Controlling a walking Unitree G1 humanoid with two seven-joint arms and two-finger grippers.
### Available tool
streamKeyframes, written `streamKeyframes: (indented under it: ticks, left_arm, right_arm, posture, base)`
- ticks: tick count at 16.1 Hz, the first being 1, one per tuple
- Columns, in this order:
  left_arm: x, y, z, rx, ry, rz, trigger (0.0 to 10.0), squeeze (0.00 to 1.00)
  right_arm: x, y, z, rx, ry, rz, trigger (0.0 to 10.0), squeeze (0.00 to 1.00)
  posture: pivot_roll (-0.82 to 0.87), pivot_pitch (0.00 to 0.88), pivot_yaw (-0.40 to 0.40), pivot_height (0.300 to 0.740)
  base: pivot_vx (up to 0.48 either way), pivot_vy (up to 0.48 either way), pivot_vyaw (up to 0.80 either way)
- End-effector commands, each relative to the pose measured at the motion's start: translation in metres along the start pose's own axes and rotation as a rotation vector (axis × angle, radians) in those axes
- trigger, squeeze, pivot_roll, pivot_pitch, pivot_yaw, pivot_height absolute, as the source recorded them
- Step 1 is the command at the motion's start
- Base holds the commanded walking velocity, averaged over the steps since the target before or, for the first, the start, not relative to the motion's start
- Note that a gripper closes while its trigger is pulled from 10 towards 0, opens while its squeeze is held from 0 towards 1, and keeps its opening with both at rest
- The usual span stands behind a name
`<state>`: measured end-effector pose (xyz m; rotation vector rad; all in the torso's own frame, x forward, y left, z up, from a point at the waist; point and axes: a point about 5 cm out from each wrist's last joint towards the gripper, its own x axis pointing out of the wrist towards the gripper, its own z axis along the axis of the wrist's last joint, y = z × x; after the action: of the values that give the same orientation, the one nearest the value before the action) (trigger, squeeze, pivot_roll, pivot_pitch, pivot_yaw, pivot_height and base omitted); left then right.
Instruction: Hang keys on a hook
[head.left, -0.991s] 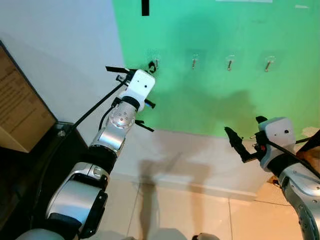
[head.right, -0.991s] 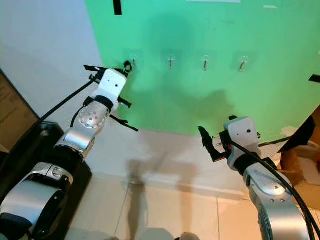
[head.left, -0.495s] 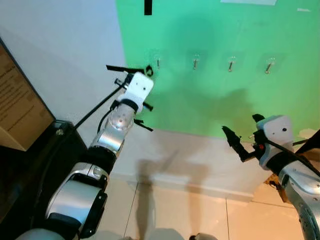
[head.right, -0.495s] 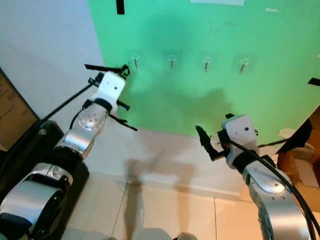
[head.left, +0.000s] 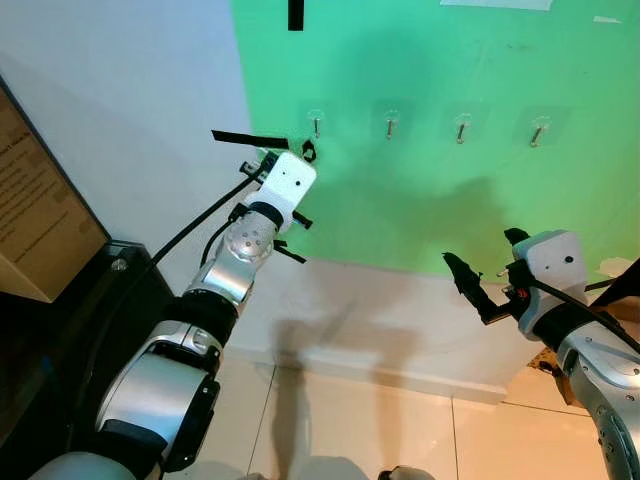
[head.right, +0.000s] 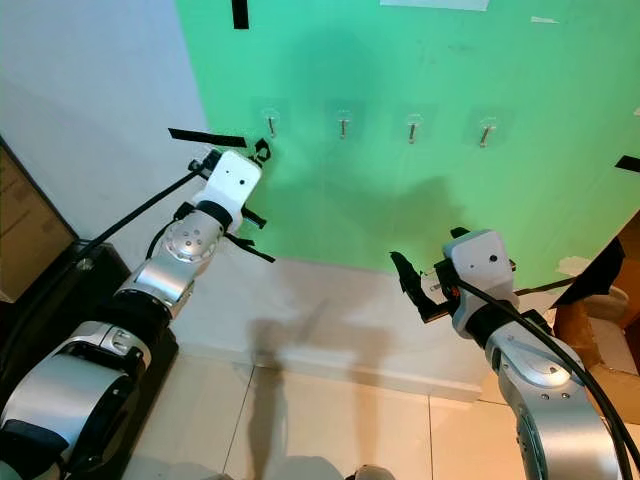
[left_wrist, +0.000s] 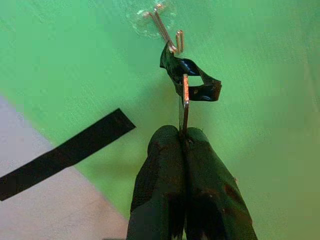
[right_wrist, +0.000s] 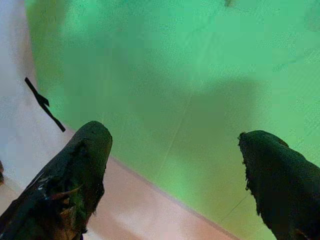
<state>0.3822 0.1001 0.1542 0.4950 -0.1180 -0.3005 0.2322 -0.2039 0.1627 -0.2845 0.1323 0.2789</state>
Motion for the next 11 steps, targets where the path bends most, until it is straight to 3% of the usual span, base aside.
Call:
streamKeyframes:
  ticks: [1,7,11]
  left_arm:
    - [0.0032,-0.0002,0.0053,0.021,-0.014,-0.016,10.0,0.0]
    - [0.002,-0.0006,0.0003,0.025,0.005,-0.018,10.0,0.0]
    - [0.0006,0.0059,0.0091,0.023,-0.066,0.055,10.0,0.0]
  right_arm:
    - [0.0007,0.0017,0.0043,-0.009,-0.012,0.02,10.0,0.0]
    - [0.0021,0.0021,0.0045,-0.019,-0.012,0.028,10.0,0.0]
    - [0.0014,0.0035,0.0028,-0.017,-0.01,0.029,10.0,0.0]
  posture:
    - [-0.23,0.0,0.038,0.74]
    - [-0.23,0.0,0.032,0.74]
    - [-0.23,0.0,0.031,0.74]
  base:
    - [0.0,0.0,0.0]
    - [0.0,0.0,0.0]
    - [0.0,0.0,0.0]
